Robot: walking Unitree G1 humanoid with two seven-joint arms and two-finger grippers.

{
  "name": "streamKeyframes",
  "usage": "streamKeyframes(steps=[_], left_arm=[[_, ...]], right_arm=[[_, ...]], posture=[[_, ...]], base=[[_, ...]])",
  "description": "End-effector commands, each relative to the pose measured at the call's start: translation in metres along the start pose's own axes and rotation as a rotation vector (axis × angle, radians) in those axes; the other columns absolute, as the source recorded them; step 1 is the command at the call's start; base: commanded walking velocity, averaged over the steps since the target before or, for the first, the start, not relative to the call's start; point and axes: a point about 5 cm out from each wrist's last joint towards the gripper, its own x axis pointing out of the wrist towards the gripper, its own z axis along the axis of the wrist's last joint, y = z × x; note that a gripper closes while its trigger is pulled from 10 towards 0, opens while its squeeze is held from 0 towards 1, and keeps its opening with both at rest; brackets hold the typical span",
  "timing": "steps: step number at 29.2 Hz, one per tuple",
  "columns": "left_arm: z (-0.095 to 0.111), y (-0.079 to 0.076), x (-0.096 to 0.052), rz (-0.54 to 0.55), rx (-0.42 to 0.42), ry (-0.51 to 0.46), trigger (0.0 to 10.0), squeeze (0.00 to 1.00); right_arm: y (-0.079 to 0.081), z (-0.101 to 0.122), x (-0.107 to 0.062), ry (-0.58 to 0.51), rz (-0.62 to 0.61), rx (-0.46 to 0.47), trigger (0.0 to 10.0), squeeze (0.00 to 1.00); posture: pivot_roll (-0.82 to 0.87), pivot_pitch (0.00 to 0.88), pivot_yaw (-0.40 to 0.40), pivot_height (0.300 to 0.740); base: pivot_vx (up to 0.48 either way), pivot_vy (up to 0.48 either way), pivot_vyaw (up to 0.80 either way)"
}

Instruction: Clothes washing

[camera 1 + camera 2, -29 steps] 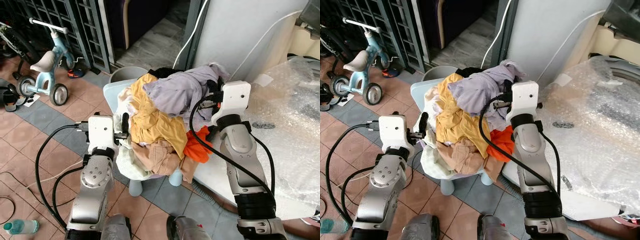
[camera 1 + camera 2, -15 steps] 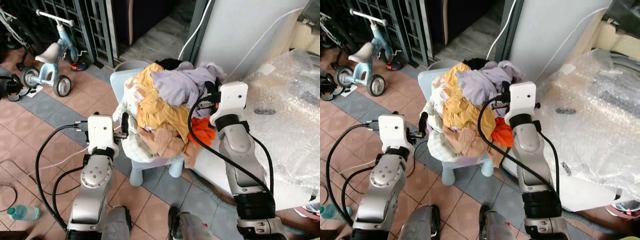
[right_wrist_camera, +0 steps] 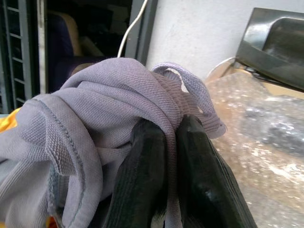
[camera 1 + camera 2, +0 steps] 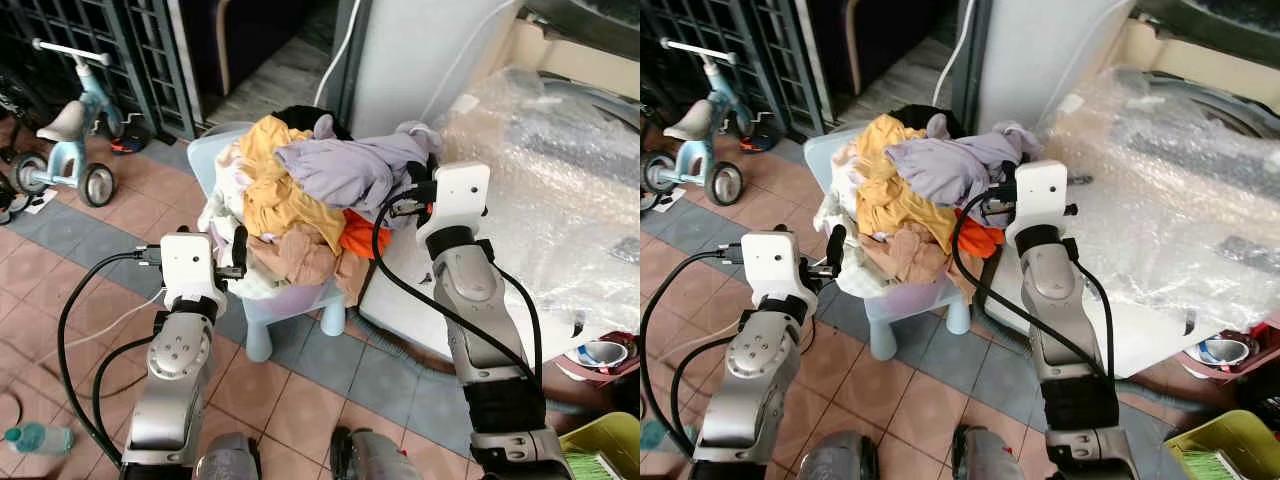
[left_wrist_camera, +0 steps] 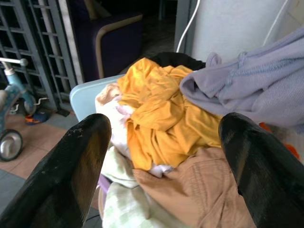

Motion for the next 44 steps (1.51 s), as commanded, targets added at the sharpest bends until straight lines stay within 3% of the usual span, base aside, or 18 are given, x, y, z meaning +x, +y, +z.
streamKeyframes(steps=[1,9,13,16,17,21,24,25,29,31,33,39,44], left_arm=[[0.005,-0.002,0.001,-0.015,0.001,-0.024,10.0,0.0],[0.008,-0.002,0.004,-0.015,-0.017,-0.038,10.0,0.0],[0.007,-0.004,0.003,-0.02,-0.02,-0.037,10.0,0.0],[0.007,-0.004,0.004,-0.019,-0.021,-0.036,10.0,0.0],[0.008,-0.003,0.004,-0.021,-0.022,-0.042,10.0,0.0],[0.009,-0.003,0.005,-0.012,-0.04,-0.039,10.0,0.0],[0.008,-0.006,0.005,-0.024,-0.046,-0.037,10.0,0.0],[0.008,-0.006,0.005,-0.024,-0.046,-0.037,10.0,0.0],[0.008,-0.007,0.005,-0.026,-0.045,-0.034,10.0,0.0],[0.008,-0.007,0.005,-0.026,-0.045,-0.034,10.0,0.0],[0.008,-0.007,0.005,-0.024,-0.044,-0.033,10.0,0.0],[0.006,-0.006,0.005,0.001,-0.031,-0.018,10.0,0.0],[0.007,-0.006,0.005,-0.005,-0.032,-0.019,10.0,0.0]], right_arm=[[-0.003,0.004,0.003,-0.017,-0.018,0.0,10.0,0.0],[-0.01,0.015,0.016,-0.073,-0.025,-0.054,10.0,0.0],[-0.02,0.033,0.035,-0.155,0.001,-0.133,10.0,0.0],[-0.023,0.038,0.041,-0.173,0.01,-0.144,10.0,0.0],[-0.028,0.052,0.054,-0.213,0.022,-0.158,10.0,0.0],[-0.026,0.075,0.07,-0.289,0.09,-0.201,10.0,0.0],[-0.028,0.115,0.09,-0.403,0.104,-0.264,10.0,0.0],[-0.028,0.115,0.09,-0.403,0.104,-0.264,10.0,0.0],[-0.041,0.16,0.107,-0.507,0.039,-0.273,10.0,0.0],[-0.041,0.16,0.107,-0.507,0.039,-0.273,10.0,0.0],[-0.041,0.178,0.113,-0.556,0.051,-0.313,10.0,0.0],[-0.031,0.177,0.115,-0.562,0.115,-0.339,10.0,0.0],[-0.01,0.154,0.112,-0.546,0.219,-0.316,10.0,0.0]], posture=[[0.09,0.113,-0.034,0.74],[0.09,0.111,-0.033,0.74],[0.09,0.113,-0.031,0.74],[0.09,0.112,-0.031,0.74],[0.09,0.111,-0.03,0.74],[0.09,0.111,-0.028,0.74],[0.09,0.109,-0.026,0.74],[0.09,0.109,-0.026,0.74],[0.1,0.107,-0.027,0.74],[0.1,0.107,-0.027,0.74],[0.1,0.112,-0.031,0.74],[0.1,0.114,-0.039,0.74],[0.1,0.118,-0.037,0.74]], base=[[0.439,0.0,-0.8],[0.451,0.0,-0.8],[0.434,0.0,-0.8],[0.421,0.0,-0.8],[0.364,0.0,-0.8],[0.311,0.0,-0.8],[0.0,0.0,-0.8],[0.0,0.0,-0.8],[0.0,0.0,-0.8],[0.0,0.0,-0.8],[0.0,0.0,-0.8],[0.0,0.0,-0.49],[0.0,0.0,0.47]])
